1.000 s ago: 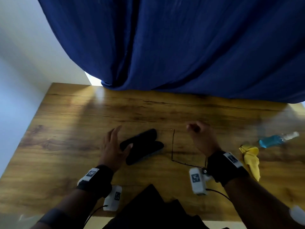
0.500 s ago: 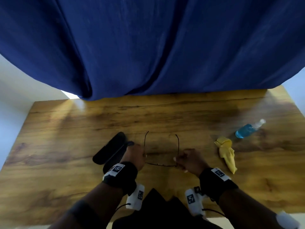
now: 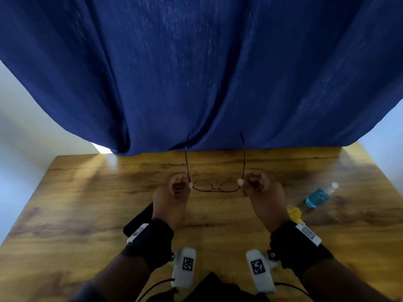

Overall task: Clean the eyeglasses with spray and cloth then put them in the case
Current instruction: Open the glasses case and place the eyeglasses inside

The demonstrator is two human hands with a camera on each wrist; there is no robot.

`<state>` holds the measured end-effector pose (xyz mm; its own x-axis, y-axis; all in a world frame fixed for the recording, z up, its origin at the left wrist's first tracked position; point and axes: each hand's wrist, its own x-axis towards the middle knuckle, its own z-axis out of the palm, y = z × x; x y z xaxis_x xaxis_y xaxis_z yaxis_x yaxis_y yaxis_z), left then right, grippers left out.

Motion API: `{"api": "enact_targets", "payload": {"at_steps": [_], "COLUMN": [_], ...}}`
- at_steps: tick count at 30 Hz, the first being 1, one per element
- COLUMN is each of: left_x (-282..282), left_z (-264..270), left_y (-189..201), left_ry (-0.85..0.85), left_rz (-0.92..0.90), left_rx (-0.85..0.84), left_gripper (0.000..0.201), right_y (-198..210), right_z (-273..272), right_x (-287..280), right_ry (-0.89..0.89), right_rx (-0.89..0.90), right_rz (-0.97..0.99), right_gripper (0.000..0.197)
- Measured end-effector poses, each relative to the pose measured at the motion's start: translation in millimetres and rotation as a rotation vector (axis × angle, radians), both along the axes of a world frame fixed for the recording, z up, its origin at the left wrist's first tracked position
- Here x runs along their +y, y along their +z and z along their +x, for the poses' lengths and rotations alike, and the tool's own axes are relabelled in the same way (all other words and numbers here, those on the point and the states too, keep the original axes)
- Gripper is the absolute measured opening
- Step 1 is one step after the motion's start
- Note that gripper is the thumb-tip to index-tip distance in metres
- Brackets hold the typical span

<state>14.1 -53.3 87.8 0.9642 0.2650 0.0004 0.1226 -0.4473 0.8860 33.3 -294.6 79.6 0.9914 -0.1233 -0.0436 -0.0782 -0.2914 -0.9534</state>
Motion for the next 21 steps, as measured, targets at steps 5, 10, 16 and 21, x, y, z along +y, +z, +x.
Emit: {"api": "enact_targets", "payload": {"at_steps": [5,10,16,21], "left_x": [3.8,11.8,15.7,20.4], "left_z": [-2.7,-3.6,-11.2,-12.9], "left_y": [23.6,30.0,32.1,32.0], "left_ry": [0.017,-0.1,-0.076,-0.044], "left_rz": [0.092,0.32,0.264,0.18], "left_rx": [-0.261,-0.408,-0.422,-0.401], "left_gripper": [0.019,0.022,0.02,0.019], "right_y": [41.5,51.8,48.4,48.1], "right_z": [-3.5,-10.5,-13.3,-13.2], "right_x": [12.4,17.5,14.3,6.4], "right_ry": [-0.076,-0.073,0.027,0.22], "right_rx": [-0.11,-0.195,-0.26,-0.254], "right_rz": [0.198,0.224,0.095,-0.104], "right_gripper": [0.017,0.01,0.012,0.02]}}
